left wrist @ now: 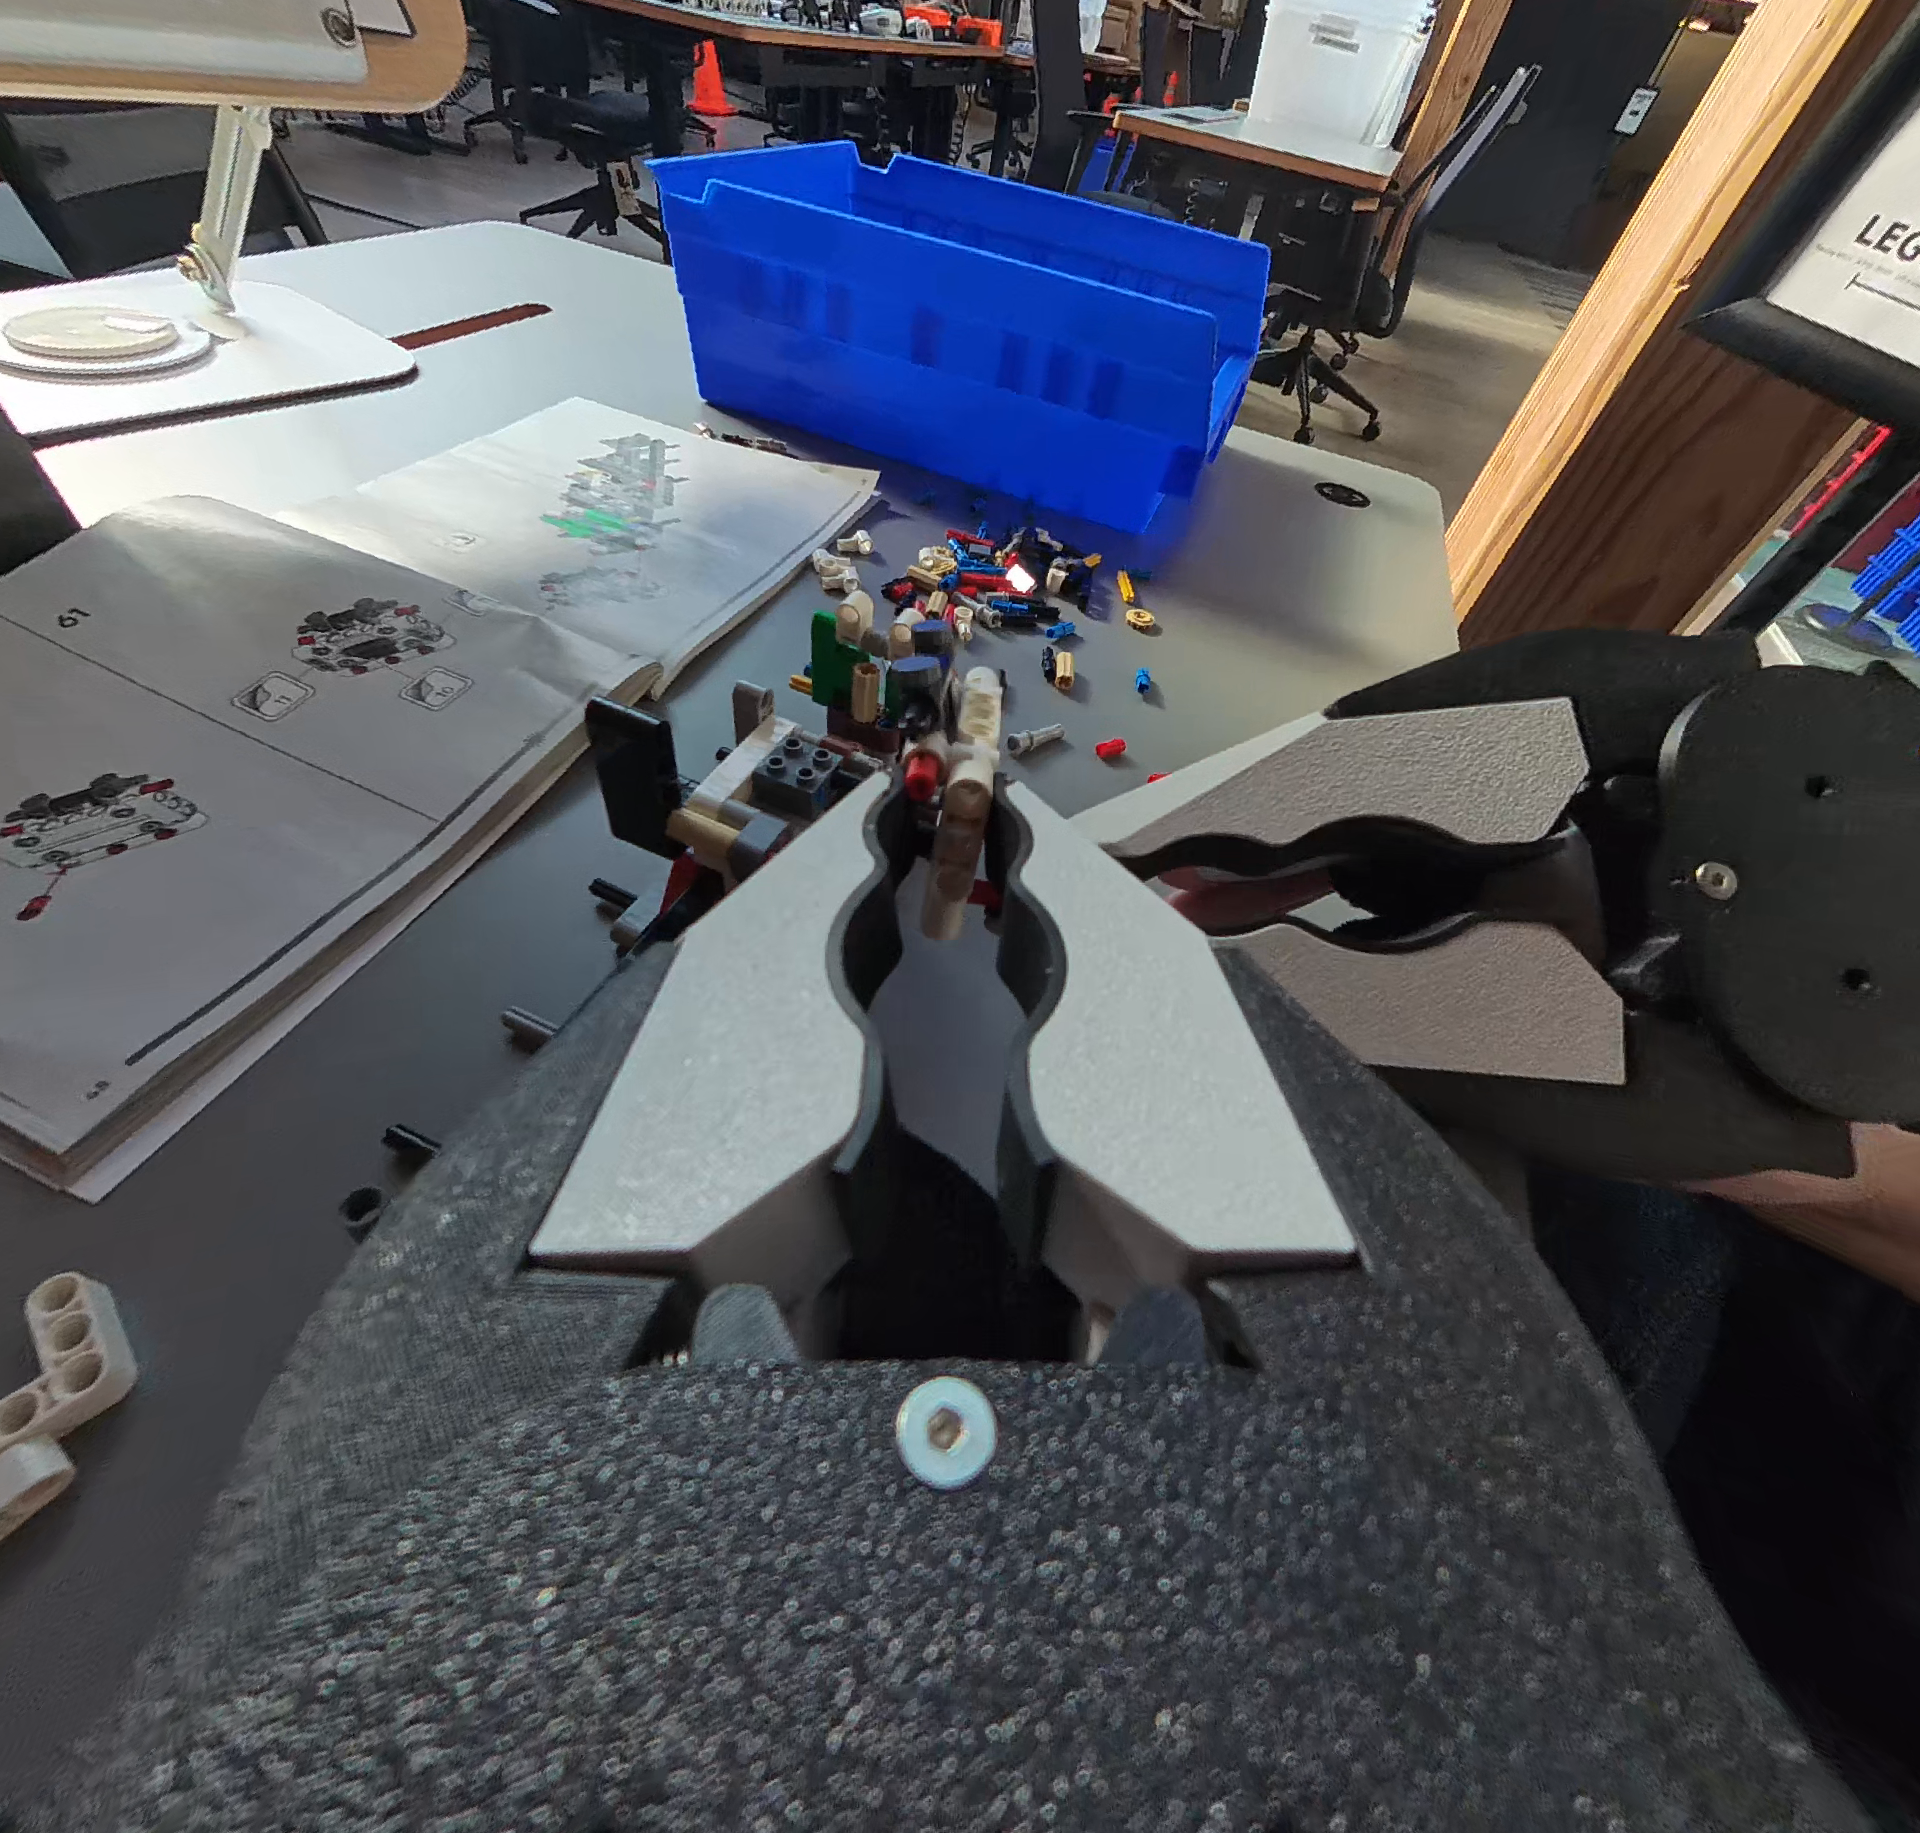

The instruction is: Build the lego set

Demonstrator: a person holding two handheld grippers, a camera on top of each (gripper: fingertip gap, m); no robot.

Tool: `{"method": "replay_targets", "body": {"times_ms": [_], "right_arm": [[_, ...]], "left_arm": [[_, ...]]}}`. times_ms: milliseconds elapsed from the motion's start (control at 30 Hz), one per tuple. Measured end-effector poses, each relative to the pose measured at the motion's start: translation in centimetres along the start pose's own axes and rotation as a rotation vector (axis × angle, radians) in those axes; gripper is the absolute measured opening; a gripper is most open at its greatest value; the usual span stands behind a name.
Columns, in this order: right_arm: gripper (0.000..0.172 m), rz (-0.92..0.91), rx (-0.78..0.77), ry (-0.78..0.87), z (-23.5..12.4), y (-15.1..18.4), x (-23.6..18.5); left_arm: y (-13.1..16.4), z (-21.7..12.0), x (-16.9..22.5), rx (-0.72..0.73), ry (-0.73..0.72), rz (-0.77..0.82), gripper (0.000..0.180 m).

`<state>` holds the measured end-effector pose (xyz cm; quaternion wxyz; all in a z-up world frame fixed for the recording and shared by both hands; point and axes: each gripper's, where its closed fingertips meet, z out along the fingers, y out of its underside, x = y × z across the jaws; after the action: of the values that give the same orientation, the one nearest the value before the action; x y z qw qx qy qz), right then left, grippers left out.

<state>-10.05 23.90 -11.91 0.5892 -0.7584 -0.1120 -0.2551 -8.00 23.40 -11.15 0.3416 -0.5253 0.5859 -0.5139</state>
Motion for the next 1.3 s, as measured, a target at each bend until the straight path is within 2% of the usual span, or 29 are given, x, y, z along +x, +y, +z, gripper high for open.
{"method": "replay_targets", "body": {"times_ms": [33,133,267,400,467,533,600,733,833,1000,1100,1200,1300], "right_arm": [[0.003,-0.002,0.002,0.003,0.0,0.0,0.0],[0.003,0.055,0.01,-0.042,0.0,-0.2,0.0],[0.003,0.247,0.023,-0.146,-0.4,-0.6,-0.2],[0.003,0.226,0.011,-0.235,-2.0,-1.0,-0.3],[0.003,0.186,-0.035,-0.288,-3.1,-0.2,0.4],[0.003,0.142,-0.05,-0.419,-4.8,0.5,0.0],[0.004,0.159,-0.118,-0.436,-5.9,2.1,0.9],[0.003,0.275,-0.114,-0.431,-6.4,3.5,2.1],[0.003,0.349,-0.093,-0.44,-6.1,4.1,2.6],[0.003,0.547,-0.072,-0.502,-5.7,4.7,2.7],[0.003,0.697,-0.064,-0.592,-6.1,4.3,2.4],[0.003,0.844,0.013,-0.679,-6.6,2.9,2.7],[0.003,0.96,0.06,-0.749,-6.9,1.9,2.8]], "left_arm": [[0.0,0.0,0.0,0.002,-0.002,0.002,0.011],[-0.1,-0.1,0.0,0.007,0.002,0.016,0.011],[-0.5,-0.5,0.1,0.028,0.031,0.061,0.012],[-0.1,-0.7,0.2,0.002,0.078,0.042,0.012],[1.0,-0.5,1.0,-0.073,0.132,0.05,0.012],[2.7,0.0,2.2,-0.178,0.194,0.066,0.012],[3.1,0.2,2.7,-0.2,0.195,0.115,0.012],[5.0,0.4,3.7,-0.31,0.202,0.138,0.012],[5.5,0.5,4.0,-0.331,0.181,0.175,0.012],[6.2,0.5,4.2,-0.385,0.209,0.121,0.013],[6.5,0.4,4.2,-0.399,0.22,0.118,0.014],[7.4,0.3,4.4,-0.447,0.225,0.172,0.019],[7.4,0.3,4.4,-0.442,0.211,0.221,0.03]]}}
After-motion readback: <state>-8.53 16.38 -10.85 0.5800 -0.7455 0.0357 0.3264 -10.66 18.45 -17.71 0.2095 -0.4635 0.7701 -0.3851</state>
